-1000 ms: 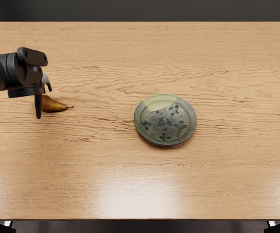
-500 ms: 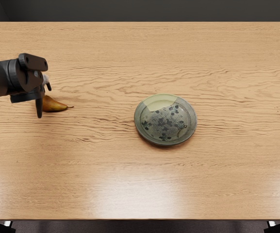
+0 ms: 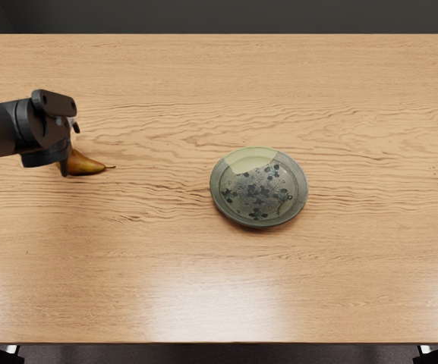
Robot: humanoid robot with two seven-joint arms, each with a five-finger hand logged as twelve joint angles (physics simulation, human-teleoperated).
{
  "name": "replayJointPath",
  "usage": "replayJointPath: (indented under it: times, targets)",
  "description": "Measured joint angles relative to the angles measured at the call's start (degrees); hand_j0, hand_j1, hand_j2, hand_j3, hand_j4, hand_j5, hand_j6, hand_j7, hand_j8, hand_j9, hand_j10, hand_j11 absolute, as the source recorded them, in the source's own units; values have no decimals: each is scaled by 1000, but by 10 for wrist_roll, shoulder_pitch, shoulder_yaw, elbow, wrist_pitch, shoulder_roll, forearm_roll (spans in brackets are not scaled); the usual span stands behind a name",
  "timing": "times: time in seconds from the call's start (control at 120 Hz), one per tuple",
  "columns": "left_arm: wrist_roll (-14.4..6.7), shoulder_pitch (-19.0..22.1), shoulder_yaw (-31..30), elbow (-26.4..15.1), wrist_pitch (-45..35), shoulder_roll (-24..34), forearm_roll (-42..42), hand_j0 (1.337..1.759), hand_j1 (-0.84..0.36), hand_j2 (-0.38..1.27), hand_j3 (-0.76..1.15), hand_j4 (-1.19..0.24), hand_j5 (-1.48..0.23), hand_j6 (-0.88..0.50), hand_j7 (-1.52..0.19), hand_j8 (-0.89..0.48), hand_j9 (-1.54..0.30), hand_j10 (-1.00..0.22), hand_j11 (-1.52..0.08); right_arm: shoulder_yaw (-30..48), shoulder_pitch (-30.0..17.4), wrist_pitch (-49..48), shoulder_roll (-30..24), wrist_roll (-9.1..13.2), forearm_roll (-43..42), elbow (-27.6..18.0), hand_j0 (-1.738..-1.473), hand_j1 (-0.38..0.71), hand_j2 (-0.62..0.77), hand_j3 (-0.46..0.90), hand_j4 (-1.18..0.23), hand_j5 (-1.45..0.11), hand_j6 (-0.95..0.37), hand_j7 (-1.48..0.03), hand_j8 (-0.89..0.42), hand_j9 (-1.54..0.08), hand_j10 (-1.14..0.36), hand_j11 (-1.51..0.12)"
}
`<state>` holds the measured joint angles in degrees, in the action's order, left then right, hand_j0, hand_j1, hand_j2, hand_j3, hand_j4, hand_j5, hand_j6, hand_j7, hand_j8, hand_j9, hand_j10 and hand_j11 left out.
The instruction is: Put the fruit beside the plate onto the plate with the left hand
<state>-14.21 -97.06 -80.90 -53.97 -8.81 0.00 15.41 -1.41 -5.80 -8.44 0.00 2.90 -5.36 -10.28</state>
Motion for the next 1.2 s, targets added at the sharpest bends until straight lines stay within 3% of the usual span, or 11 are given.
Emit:
replayJointPath:
  times: [1.2]
  targets:
    - [1, 23, 17, 1, -15, 0, -9, 1658, -51, 68, 0, -335, -434, -335, -434, -335, -434, -335, -434, 0, 0, 0, 0, 0, 0, 0, -1658, -331, -3, 0, -15, -20, -15, -20, -15, -20, -15, -20]
